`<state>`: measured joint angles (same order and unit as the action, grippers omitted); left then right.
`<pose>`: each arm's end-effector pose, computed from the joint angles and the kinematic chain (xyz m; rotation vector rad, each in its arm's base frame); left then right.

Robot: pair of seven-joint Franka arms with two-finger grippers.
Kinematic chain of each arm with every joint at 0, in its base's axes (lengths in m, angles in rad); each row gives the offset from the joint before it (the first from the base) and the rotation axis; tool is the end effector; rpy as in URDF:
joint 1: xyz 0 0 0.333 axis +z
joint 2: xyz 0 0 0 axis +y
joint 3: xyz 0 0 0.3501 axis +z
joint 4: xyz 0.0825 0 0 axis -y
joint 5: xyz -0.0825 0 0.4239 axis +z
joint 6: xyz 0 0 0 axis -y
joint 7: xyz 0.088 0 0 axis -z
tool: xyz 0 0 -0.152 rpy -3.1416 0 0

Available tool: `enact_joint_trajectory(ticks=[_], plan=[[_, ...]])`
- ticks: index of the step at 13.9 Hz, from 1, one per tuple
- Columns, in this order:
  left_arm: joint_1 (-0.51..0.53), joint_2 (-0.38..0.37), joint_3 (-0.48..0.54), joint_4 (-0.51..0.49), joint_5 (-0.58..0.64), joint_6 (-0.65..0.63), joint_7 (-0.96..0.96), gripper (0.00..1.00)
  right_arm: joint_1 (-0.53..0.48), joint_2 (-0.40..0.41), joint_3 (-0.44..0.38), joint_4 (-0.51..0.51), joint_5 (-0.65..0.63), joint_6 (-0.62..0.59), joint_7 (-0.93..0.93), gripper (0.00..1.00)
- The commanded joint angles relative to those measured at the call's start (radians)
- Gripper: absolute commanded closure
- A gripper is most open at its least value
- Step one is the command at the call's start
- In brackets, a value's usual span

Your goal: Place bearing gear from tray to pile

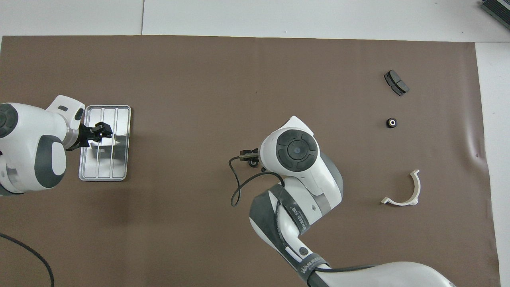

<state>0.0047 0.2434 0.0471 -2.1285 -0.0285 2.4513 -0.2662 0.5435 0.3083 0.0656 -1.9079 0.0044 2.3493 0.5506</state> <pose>0.6177 0.0312 0.2615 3.0786 0.5244 0.1226 0.5590 0.3881 0.3139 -3.0444 -0.0780 -0.1514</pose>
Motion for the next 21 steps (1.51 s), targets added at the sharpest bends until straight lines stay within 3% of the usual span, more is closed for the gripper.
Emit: enact_joint_trajectory(ticks=[1,3,7,11,14,15,16,19,21], plan=[[0.015,-0.004,-0.010,-0.024,0.002,0.032,0.018,0.36,0.027,0.069,-0.006,0.006,-0.046,0.085,0.037,0.00],[0.026,0.000,-0.010,-0.024,0.002,0.028,0.018,0.44,0.036,0.095,-0.004,0.004,-0.099,0.103,0.078,0.00],[0.024,0.000,-0.010,-0.024,0.002,0.025,0.018,0.77,0.053,0.111,-0.004,-0.003,-0.109,0.111,0.092,0.00],[0.023,0.000,-0.010,-0.019,0.002,0.021,0.024,1.00,0.053,0.121,-0.004,-0.008,-0.135,0.114,0.094,0.32],[0.011,0.008,-0.010,0.025,0.002,-0.011,0.025,1.00,0.053,0.121,-0.006,-0.008,-0.149,0.113,0.094,0.65],[0.006,0.020,-0.013,0.071,0.002,-0.055,0.024,1.00,0.053,0.121,-0.006,-0.008,-0.150,0.113,0.095,0.89],[-0.014,0.023,-0.016,0.112,0.002,-0.095,0.018,1.00,0.055,0.121,-0.006,-0.007,-0.149,0.110,0.098,1.00],[-0.092,0.014,-0.016,0.163,-0.001,-0.138,-0.033,1.00,0.053,0.115,-0.006,0.024,-0.147,0.081,0.118,1.00],[-0.173,0.007,-0.018,0.171,-0.001,-0.144,-0.170,1.00,0.029,0.054,-0.017,0.046,-0.147,-0.008,0.114,1.00]])
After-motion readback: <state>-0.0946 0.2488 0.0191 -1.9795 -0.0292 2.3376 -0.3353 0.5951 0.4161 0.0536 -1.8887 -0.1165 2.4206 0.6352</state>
